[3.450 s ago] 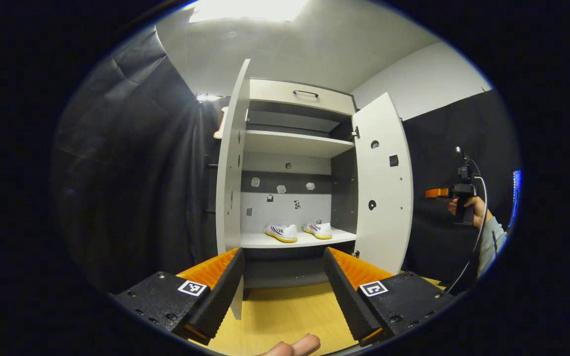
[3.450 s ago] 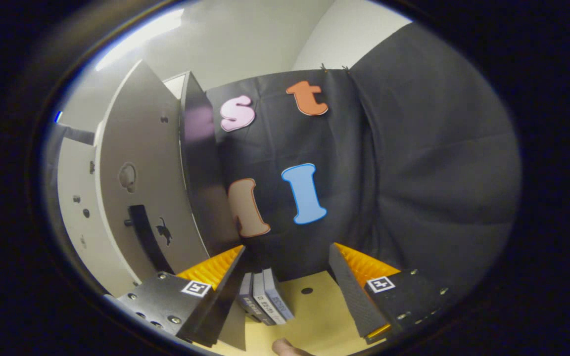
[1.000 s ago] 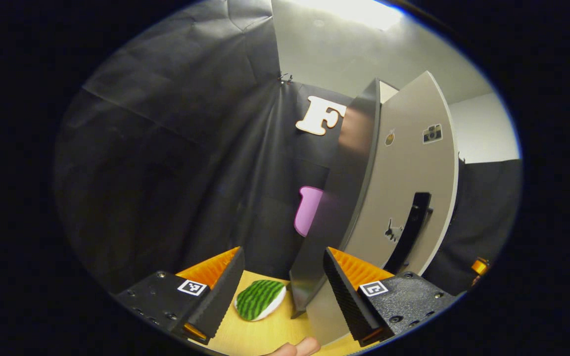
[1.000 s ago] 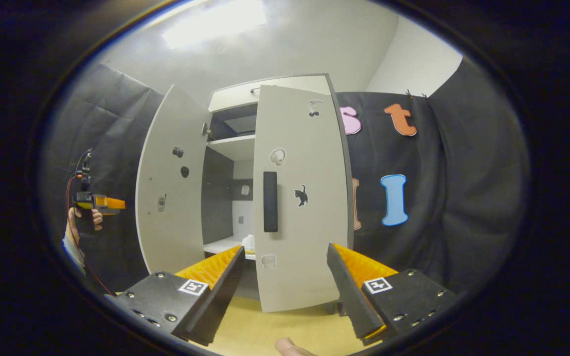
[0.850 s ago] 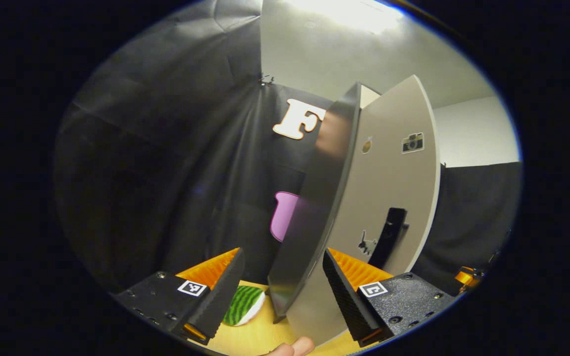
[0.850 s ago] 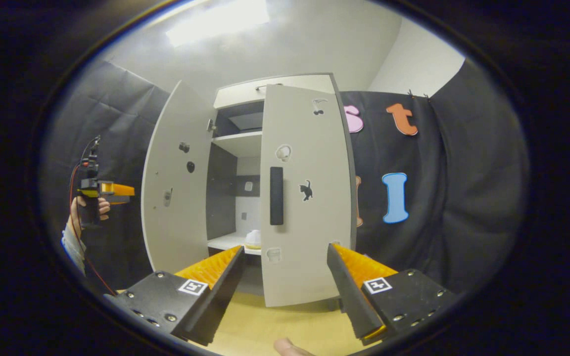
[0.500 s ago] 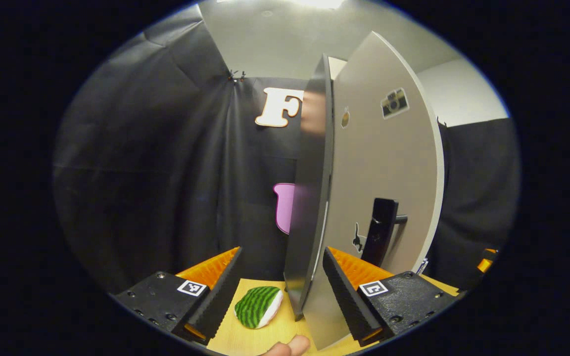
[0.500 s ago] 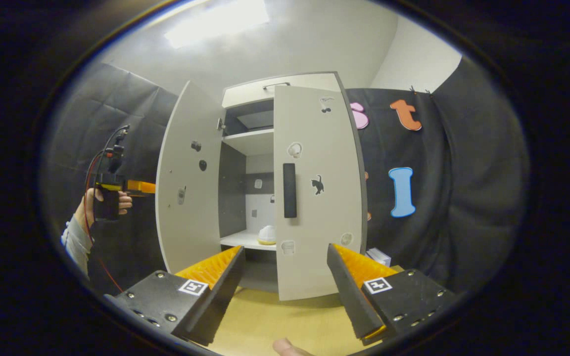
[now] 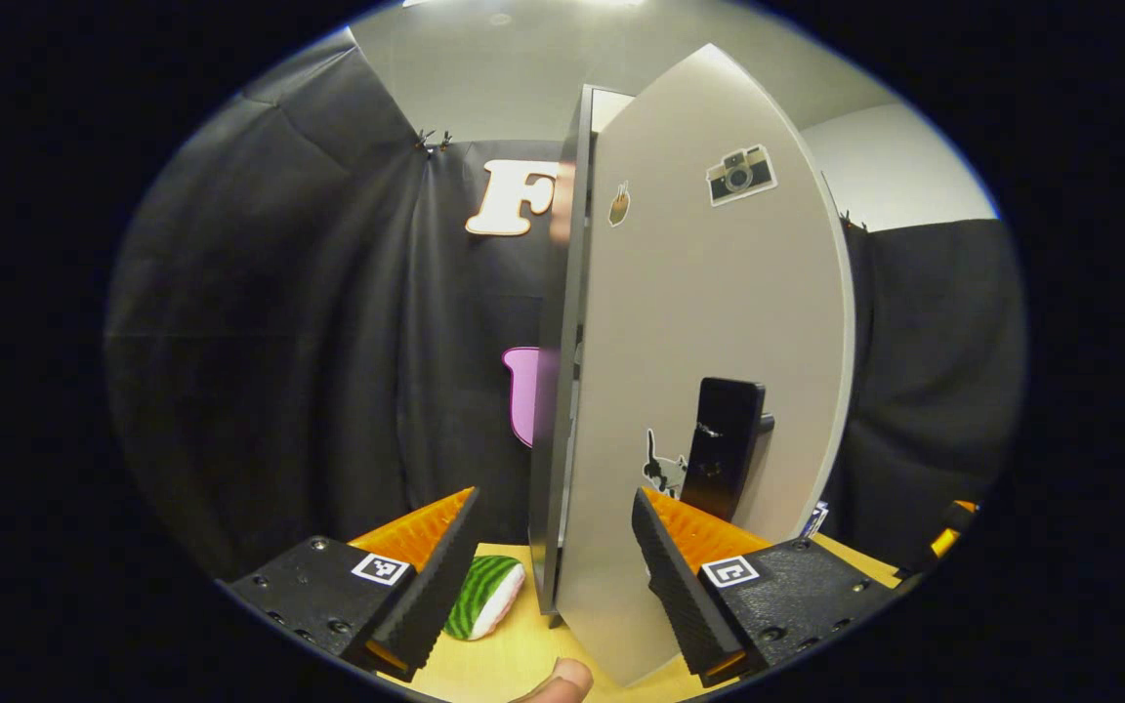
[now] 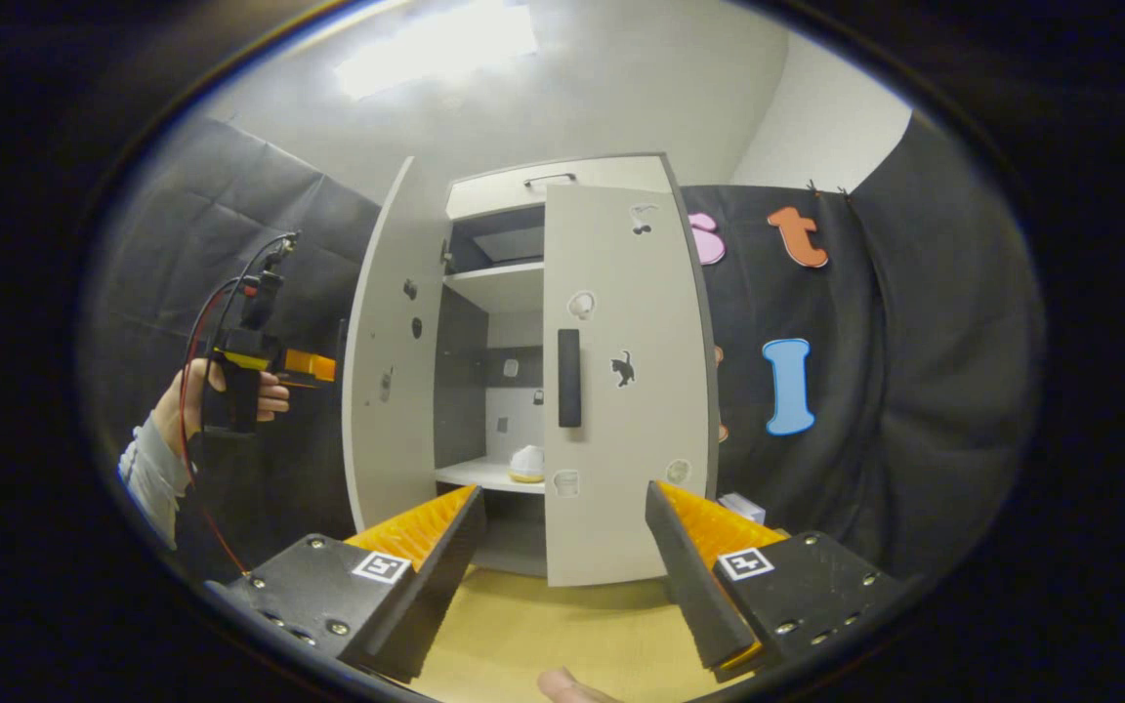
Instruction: Grab one shoe with the right hand and put it into the shoe cabinet, grab the other shoe with the left hand and put it into the shoe cabinet; then close the right door with the right hand and the left door with the left hand.
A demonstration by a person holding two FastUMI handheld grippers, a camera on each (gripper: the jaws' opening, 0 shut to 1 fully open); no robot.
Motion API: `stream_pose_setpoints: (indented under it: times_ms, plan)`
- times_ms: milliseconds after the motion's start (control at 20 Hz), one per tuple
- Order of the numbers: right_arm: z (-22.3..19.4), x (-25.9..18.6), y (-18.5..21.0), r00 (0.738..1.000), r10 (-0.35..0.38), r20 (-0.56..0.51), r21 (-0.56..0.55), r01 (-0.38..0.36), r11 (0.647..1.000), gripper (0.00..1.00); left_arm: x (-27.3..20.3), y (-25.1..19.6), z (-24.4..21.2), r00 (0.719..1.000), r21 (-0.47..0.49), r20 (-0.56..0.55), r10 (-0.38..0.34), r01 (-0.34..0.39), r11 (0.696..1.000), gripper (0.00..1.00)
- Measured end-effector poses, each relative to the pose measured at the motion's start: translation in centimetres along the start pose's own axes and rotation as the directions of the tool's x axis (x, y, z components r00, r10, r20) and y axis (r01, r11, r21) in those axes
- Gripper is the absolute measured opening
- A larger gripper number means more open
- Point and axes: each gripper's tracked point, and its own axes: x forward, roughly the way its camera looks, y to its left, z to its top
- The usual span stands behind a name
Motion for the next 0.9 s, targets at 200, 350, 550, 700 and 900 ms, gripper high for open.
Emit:
stream_pose_setpoints:
  times_ms: [200,350,550,700,900]
  plan:
    - [-1.0,-0.1,-1.9,0.999,-0.051,-0.014,-0.001,0.051,0.999,0.99,0.2,-0.7,-0.5,0.999,0.042,0.030,0.031,-0.032,0.999,0.93]
    - [-1.4,0.1,-2.7,0.997,-0.077,-0.015,0.017,0.077,0.997,0.99,2.1,-2.2,-0.6,1.000,-0.011,0.030,0.008,-0.008,1.000,0.94]
    - [-2.2,0.3,-4.0,0.988,-0.154,-0.027,-0.027,0.153,0.988,0.99,3.8,-4.5,-2.5,0.999,-0.022,-0.036,-0.037,0.036,0.999,0.94]
    - [-2.4,0.7,-4.7,0.977,-0.211,-0.031,-0.045,0.210,0.977,0.99,4.2,-6.3,-3.7,0.995,-0.045,-0.068,-0.079,0.076,0.996,0.94]
    - [-1.7,0.6,-4.1,0.968,-0.250,-0.036,-0.073,0.246,0.966,0.99,1.8,-9.8,-4.5,0.979,-0.099,-0.107,-0.174,0.163,0.982,0.96]
